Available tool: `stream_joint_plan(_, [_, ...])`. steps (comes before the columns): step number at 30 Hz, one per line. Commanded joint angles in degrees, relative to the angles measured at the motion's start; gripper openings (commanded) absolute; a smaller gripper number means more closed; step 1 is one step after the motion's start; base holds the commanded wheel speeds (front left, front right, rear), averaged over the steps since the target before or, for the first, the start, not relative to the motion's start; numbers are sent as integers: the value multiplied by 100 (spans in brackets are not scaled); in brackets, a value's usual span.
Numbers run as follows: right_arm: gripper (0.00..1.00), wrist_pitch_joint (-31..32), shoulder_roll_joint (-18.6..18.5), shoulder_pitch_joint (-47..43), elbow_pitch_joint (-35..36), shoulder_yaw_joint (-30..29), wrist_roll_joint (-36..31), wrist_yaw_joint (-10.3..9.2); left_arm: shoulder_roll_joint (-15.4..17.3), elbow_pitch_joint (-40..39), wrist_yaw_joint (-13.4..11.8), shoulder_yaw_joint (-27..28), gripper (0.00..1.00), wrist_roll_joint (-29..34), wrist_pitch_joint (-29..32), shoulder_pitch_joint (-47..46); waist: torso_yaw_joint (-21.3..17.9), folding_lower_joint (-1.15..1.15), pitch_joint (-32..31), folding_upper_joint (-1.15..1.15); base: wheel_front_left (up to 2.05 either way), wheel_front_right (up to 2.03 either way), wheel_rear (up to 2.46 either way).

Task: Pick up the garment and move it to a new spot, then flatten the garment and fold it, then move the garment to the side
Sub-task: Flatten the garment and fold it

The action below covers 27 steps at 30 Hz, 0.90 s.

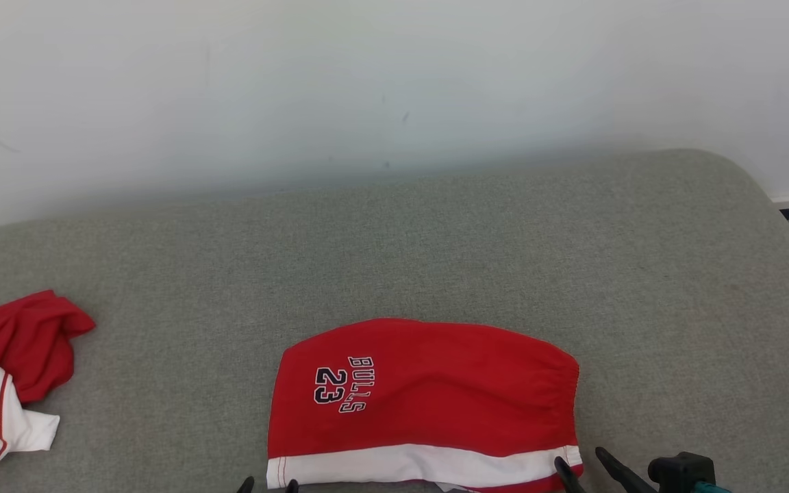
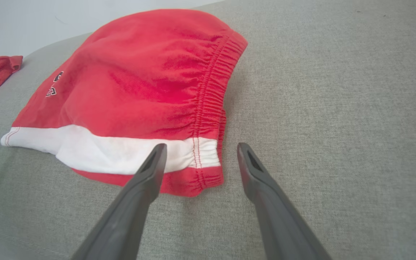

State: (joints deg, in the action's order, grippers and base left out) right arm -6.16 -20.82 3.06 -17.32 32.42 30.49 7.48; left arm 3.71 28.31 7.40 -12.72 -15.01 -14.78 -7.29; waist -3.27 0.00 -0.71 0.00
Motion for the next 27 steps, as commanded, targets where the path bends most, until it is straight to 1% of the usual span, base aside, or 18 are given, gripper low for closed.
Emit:
stream_joint_plan(1, [100,-56,10,61,-27,31,27,3,23,53,-2,-33,100,-53,-41,-31,-12,0,23,0,0,0,0])
stream_joint_plan(7, [100,-141,25,281,-273,281,148,3,109,375,1,-264,100,-169,-41,-272,-51,0,91,0,0,0,0])
stream_joint_plan(9, [100,-160,30,346,-346,359,201,3,142,495,0,-279,100,-89,-41,-347,-72,0,104,0,0,0,0])
stream_joint_plan(14, [100,-199,44,492,-508,529,301,3,78,787,2,-452,100,-195,-41,-542,-116,0,129,0,0,0,0])
stream_joint_plan(15, [91,-192,51,511,-541,570,336,3,74,837,1,-510,69,-228,-34,-580,-127,0,134,0,0,0,0])
stream_joint_plan(16, [47,-193,50,537,-573,603,347,3,75,878,1,-555,33,-239,-30,-617,-134,0,138,0,0,0,0])
stream_joint_plan(17, [22,-209,46,575,-599,637,370,3,85,902,2,-593,2,-205,-30,-654,-142,0,140,0,0,0,0])
stream_joint_plan(18, [7,-227,44,609,-615,686,380,3,92,906,1,-592,0,-193,-30,-680,-150,0,142,0,0,0,0])
stream_joint_plan(19, [0,-260,44,634,-636,727,394,3,95,914,1,-582,0,-181,-30,-685,-158,0,142,0,0,0,0])
stream_joint_plan(22, [0,-389,29,705,-662,820,434,3,86,828,-1,-497,0,-93,-31,-658,-167,0,133,0,0,0,0])
stream_joint_plan(27, [0,-590,-28,717,-600,837,520,3,68,454,-31,-321,0,2,-31,-376,-180,0,91,0,0,0,0])
